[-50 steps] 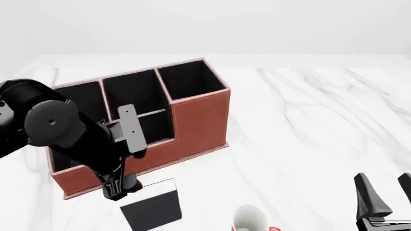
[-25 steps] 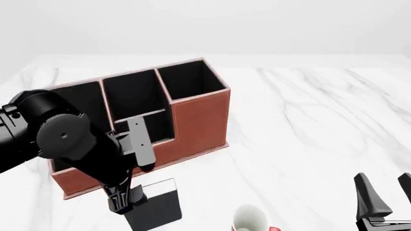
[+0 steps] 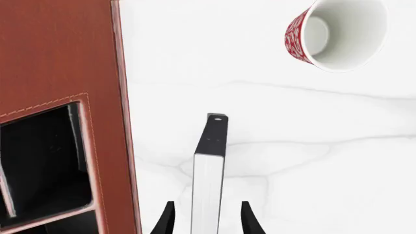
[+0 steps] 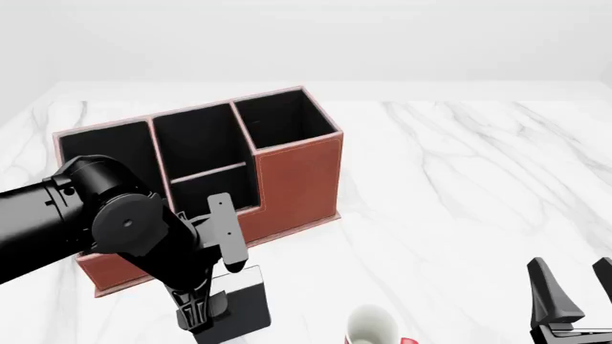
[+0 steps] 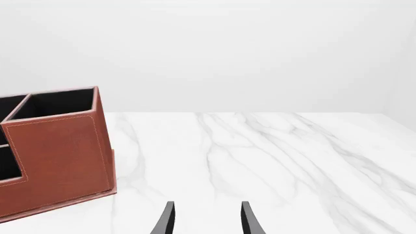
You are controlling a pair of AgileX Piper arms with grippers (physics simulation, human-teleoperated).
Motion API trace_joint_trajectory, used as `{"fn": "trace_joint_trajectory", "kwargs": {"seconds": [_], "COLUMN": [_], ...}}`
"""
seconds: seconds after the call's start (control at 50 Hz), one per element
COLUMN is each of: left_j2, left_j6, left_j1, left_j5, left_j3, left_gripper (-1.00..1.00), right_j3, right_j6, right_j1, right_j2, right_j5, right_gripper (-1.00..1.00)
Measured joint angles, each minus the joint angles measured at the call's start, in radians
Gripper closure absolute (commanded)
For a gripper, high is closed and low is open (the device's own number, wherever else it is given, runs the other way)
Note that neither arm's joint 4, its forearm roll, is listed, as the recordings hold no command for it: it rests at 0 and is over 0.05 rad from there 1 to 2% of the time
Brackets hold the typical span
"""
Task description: Pick up the book and place it in the front compartment of the caddy.
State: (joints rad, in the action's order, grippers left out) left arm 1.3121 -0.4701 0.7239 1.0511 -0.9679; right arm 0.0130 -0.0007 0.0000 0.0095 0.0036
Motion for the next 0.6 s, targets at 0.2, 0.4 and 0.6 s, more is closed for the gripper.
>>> {"fn": "trace_joint_trajectory", "kwargs": {"seconds": [0.2, 0.4, 0.6], "left_j2": [0.012, 0.05, 0.103], "left_j6": [-0.021, -0.013, 0.017], "left_j1": [-0.024, -0.018, 0.013], "left_j5": [-0.04, -0.082, -0.115], "left_j3": [0.037, 0.054, 0.05], "left_gripper": [-1.0, -1.0, -1.0], "right_j3": [0.0, 0.0, 0.0], "right_j6": [0.0, 0.0, 0.0], "right_j1": [0.0, 0.0, 0.0], "right_j2": [0.0, 0.0, 0.0], "right_j5": [0.0, 0.0, 0.0], "right_gripper": [-1.0, -1.0, -1.0]}}
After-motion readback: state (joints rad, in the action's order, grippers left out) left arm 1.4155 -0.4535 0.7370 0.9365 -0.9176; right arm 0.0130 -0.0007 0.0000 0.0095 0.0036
